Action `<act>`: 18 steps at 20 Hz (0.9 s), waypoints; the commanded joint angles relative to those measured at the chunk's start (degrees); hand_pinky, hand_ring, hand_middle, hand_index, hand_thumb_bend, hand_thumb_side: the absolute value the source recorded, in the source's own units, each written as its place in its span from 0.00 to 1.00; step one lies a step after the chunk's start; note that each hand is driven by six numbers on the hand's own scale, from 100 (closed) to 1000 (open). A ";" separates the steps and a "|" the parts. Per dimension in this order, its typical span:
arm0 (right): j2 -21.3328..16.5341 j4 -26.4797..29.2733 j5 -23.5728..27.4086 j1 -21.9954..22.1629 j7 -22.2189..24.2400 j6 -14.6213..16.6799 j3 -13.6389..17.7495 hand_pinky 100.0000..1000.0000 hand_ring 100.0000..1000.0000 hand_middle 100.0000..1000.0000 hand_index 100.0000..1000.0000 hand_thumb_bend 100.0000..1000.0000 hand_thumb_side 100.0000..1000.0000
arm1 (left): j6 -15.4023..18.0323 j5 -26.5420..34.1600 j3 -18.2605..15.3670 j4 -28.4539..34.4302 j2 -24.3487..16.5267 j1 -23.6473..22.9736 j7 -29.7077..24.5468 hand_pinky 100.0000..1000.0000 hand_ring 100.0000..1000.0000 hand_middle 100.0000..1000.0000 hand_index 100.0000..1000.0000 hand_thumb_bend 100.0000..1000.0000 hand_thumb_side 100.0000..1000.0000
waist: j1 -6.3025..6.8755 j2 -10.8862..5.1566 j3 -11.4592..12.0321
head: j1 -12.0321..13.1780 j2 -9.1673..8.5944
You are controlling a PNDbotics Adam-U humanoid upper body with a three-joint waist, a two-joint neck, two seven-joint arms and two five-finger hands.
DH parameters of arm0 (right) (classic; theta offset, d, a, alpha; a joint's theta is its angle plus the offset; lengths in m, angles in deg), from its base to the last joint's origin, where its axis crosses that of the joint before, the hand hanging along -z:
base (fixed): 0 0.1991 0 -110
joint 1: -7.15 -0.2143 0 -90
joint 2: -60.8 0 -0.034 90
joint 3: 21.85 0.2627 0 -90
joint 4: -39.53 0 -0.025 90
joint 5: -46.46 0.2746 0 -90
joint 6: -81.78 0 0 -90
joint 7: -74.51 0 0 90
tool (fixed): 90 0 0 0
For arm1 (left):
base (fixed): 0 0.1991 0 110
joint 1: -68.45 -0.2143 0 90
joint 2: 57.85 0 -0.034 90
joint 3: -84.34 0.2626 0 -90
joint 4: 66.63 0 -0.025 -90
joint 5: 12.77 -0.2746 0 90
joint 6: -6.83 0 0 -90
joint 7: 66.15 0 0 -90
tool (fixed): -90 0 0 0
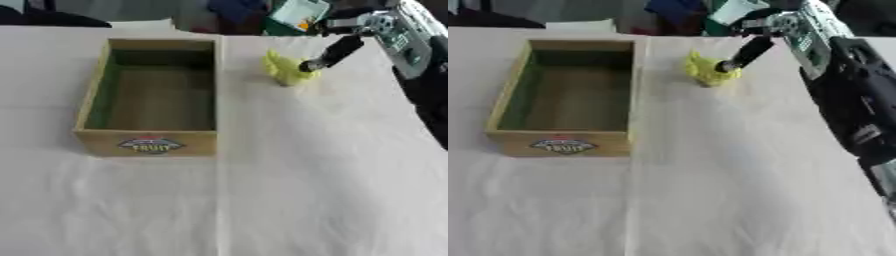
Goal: Pick up objects on the table and place them in the box.
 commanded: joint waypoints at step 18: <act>1.78 -5.49 -7.19 -1.75 -6.99 1.87 -0.76 0.92 0.93 0.88 1.00 0.14 0.52 | -0.17 -1.39 -0.27 1.25 1.04 1.34 -1.03 0.47 0.55 0.51 0.74 0.00 0.61 | -0.34 1.19 1.77 | -1.04 -1.64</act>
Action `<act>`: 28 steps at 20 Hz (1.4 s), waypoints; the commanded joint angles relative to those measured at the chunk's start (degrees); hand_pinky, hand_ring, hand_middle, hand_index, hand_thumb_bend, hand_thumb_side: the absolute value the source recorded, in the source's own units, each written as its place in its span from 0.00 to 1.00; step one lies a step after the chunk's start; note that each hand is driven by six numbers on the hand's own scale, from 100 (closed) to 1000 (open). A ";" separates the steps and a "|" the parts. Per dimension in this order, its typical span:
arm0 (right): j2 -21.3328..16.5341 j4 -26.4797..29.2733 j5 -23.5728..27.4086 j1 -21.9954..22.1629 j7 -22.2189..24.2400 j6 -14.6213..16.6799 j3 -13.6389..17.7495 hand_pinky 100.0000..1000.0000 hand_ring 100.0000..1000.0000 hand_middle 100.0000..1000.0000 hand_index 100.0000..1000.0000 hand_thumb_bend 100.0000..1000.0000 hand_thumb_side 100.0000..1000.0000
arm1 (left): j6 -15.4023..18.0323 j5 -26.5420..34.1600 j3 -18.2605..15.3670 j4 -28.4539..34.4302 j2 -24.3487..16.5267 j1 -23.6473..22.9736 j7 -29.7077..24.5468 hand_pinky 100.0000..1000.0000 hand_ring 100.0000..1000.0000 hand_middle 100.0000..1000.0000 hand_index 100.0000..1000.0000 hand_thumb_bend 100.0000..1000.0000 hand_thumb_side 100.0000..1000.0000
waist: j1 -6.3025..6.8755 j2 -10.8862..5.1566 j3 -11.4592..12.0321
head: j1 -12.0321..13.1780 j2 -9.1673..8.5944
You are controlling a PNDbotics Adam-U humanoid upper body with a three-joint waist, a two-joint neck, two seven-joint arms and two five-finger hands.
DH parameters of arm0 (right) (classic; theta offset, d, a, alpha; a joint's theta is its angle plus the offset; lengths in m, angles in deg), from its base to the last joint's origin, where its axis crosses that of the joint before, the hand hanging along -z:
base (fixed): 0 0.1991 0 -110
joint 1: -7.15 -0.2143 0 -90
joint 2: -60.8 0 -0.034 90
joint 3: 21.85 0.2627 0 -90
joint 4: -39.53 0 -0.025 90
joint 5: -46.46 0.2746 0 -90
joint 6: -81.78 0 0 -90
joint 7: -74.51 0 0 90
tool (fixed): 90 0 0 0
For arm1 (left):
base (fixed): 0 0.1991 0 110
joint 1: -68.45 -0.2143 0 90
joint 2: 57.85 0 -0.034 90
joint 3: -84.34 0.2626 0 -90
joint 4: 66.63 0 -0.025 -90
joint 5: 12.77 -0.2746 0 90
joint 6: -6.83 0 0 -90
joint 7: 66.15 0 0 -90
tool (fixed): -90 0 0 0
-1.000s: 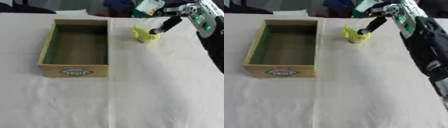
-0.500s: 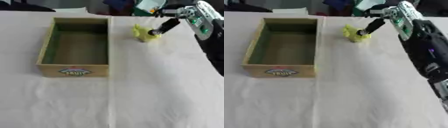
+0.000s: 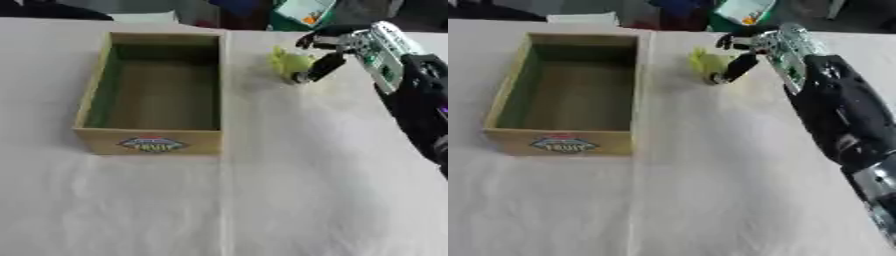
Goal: Pick up objects on the table and place them in the box.
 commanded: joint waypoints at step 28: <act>-0.64 4.07 -3.12 -1.88 -13.91 -2.55 -0.34 0.72 0.59 0.34 0.44 0.00 0.37 | -1.27 -1.27 -0.69 1.25 -0.25 0.73 -0.10 0.46 0.54 0.51 0.74 0.00 0.59 | -0.49 -1.11 0.22 | -0.03 -0.63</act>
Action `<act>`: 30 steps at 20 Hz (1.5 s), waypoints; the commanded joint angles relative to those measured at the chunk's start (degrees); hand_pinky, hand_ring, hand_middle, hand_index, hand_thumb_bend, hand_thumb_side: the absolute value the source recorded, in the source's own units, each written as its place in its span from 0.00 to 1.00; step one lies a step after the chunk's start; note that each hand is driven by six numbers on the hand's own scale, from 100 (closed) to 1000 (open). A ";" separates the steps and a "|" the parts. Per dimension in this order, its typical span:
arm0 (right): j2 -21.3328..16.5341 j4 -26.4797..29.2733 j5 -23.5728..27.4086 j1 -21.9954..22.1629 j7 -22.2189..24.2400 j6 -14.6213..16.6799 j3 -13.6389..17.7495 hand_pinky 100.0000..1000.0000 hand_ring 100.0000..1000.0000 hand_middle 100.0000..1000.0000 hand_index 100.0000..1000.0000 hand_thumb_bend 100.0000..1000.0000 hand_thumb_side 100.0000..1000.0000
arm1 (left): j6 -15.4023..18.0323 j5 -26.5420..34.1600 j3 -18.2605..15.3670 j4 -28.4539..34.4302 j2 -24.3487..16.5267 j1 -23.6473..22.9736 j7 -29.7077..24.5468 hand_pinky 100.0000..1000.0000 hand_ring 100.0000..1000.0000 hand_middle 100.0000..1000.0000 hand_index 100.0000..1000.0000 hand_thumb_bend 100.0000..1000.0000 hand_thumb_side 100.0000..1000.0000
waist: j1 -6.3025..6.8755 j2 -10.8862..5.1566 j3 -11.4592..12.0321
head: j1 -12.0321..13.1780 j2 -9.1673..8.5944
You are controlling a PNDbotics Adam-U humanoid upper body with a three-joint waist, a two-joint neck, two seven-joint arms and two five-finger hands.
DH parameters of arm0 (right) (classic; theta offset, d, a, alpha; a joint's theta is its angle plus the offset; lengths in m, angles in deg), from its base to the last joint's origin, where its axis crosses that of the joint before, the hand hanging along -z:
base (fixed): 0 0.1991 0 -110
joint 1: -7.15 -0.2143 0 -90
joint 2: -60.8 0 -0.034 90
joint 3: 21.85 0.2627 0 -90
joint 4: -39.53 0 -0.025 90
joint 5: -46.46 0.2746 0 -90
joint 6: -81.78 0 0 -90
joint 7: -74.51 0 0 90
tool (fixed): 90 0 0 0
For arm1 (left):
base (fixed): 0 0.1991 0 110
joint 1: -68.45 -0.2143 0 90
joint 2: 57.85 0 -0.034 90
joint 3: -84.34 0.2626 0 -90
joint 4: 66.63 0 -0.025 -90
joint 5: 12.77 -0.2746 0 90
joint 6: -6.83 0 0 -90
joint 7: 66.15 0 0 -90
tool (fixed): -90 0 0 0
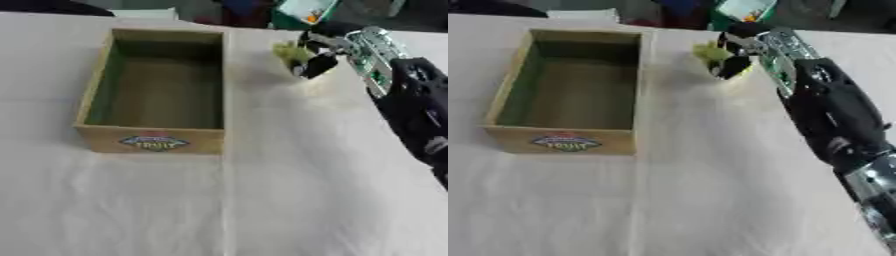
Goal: Pick up objects on the table and place them in the box.
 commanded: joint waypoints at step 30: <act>13.94 22.76 3.47 -6.78 4.60 -6.74 -10.13 0.75 0.60 0.41 0.51 0.00 0.40 | -0.61 1.96 0.25 1.25 -3.03 -0.76 0.11 0.46 0.54 0.51 0.74 0.00 0.58 | 0.44 -4.82 0.62 | -1.57 1.81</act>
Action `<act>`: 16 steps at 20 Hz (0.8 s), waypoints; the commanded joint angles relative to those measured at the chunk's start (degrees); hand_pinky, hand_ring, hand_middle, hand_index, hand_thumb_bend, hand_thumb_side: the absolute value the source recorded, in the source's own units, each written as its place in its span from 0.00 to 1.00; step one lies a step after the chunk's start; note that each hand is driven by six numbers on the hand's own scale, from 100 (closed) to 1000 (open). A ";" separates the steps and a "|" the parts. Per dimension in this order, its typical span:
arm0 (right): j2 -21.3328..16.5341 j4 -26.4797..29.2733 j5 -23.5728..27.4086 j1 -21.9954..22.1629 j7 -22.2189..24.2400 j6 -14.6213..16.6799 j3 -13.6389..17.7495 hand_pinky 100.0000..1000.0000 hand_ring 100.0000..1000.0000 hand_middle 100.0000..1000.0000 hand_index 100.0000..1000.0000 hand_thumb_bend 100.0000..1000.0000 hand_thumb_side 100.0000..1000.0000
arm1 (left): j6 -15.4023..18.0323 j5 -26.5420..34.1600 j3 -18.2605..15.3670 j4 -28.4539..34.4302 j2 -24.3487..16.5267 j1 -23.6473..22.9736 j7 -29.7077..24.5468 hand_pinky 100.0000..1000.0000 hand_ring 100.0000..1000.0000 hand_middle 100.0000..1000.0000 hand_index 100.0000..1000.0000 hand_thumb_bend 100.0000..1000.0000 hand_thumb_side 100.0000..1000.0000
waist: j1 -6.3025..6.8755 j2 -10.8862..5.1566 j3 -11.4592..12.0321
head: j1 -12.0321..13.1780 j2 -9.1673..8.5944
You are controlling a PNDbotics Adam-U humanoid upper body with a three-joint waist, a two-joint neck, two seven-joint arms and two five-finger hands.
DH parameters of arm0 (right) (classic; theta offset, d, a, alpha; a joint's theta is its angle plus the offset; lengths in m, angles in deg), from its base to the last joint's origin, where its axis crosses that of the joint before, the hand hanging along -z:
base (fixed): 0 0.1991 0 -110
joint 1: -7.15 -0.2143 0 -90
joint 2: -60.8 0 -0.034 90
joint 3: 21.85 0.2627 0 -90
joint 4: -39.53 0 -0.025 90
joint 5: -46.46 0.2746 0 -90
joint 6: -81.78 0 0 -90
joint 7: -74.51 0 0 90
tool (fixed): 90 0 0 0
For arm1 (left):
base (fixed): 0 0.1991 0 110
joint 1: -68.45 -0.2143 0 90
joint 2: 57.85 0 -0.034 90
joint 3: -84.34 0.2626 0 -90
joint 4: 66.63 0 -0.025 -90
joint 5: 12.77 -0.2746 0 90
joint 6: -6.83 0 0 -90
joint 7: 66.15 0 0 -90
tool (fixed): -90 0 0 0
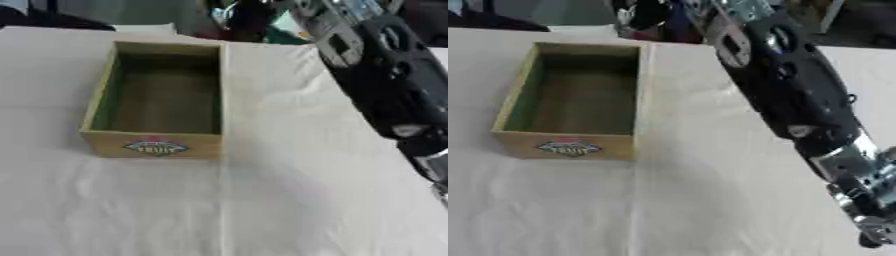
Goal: Pick up objects on the table and place them in the box.
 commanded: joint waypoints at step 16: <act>12.67 -17.18 -10.18 1.74 0.04 2.70 -1.04 0.74 0.64 0.44 0.54 0.00 0.40 | 0.31 1.44 0.68 1.25 -1.54 0.48 -0.99 0.46 0.54 0.51 0.74 0.00 0.58 | 0.32 -0.96 1.42 | -2.04 0.92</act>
